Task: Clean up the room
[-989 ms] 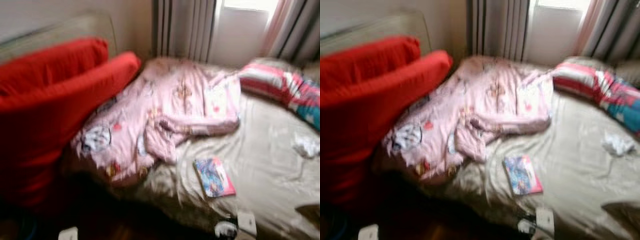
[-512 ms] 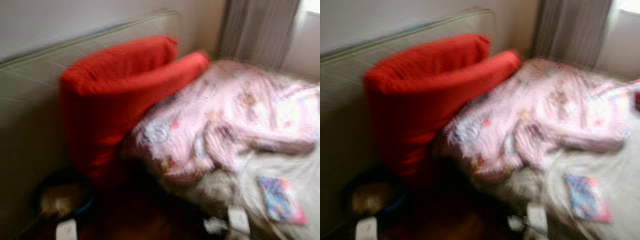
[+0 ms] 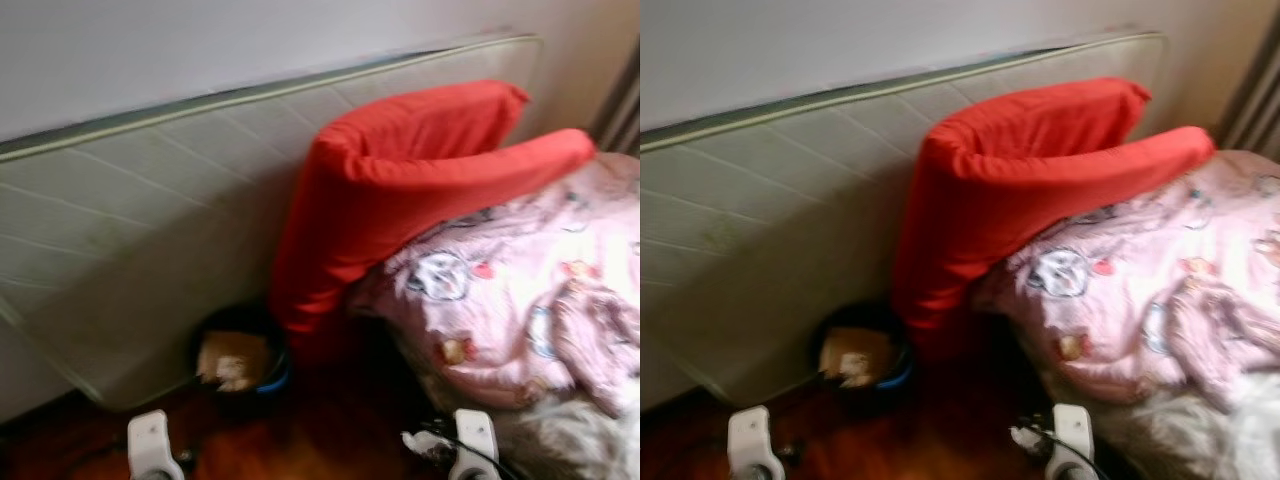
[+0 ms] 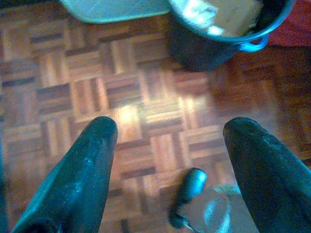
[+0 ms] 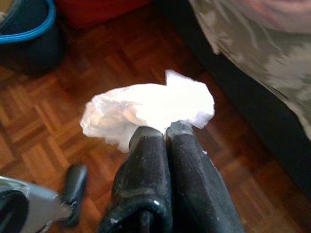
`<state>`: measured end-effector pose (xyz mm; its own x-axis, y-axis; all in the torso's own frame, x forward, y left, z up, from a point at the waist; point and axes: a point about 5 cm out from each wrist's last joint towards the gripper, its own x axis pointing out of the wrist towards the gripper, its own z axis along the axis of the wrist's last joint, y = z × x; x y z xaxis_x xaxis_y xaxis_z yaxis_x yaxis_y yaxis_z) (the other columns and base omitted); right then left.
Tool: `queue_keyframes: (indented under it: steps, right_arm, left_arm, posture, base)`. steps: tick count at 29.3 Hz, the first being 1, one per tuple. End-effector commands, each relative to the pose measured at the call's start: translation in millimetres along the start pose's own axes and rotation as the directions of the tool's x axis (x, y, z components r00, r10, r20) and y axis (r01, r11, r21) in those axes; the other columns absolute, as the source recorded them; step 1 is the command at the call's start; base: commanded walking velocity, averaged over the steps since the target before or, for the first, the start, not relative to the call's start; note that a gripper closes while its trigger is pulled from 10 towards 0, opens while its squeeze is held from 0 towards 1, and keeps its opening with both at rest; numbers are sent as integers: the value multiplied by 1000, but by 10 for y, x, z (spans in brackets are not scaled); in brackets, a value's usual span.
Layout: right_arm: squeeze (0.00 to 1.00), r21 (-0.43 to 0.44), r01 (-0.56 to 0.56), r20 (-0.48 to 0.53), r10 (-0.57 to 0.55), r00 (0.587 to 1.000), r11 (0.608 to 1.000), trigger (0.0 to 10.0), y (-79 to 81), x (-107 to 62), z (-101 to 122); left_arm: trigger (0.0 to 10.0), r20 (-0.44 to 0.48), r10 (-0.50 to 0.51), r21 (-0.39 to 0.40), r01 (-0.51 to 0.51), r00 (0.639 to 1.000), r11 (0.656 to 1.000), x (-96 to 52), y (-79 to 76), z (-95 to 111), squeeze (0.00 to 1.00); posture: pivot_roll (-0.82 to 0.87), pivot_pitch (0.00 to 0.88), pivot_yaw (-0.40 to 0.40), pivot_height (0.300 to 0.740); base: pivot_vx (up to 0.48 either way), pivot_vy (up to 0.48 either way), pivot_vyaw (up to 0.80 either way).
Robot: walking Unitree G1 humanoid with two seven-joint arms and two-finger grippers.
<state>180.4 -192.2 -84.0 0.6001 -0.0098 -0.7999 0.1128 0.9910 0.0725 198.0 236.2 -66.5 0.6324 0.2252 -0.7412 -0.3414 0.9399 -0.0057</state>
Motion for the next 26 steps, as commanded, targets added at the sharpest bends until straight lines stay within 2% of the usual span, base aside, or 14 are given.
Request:
queue_keyframes:
  steps: [1, 13, 26]
  right_arm:
    - [0, -4, -14, 22, 14, 1000, 1000, 10000, 99, 33, 102]
    - [0, 7, -16, 35, 16, 999, 1000, 10000, 178, 63, 216]
    - [0, 2, -19, 31, 19, 999, 1000, 10000, 144, 54, 187]
  left_arm:
    - [10000, -5, 16, 23, -16, 1000, 1000, -2, 76, 11, 0]
    - [10000, -8, 23, 16, -23, 1000, 1000, -12, 116, -17, 0]
    - [10000, -9, 25, 12, -25, 1000, 1000, -15, 125, -26, 0]
  posture:
    - [146, 4, -34, 740]
    - [146, 10, -37, 740]
    - [149, 13, -40, 740]
  base:
    - [0, 390, 0]
    - [0, 390, 0]
    - [0, 389, 0]
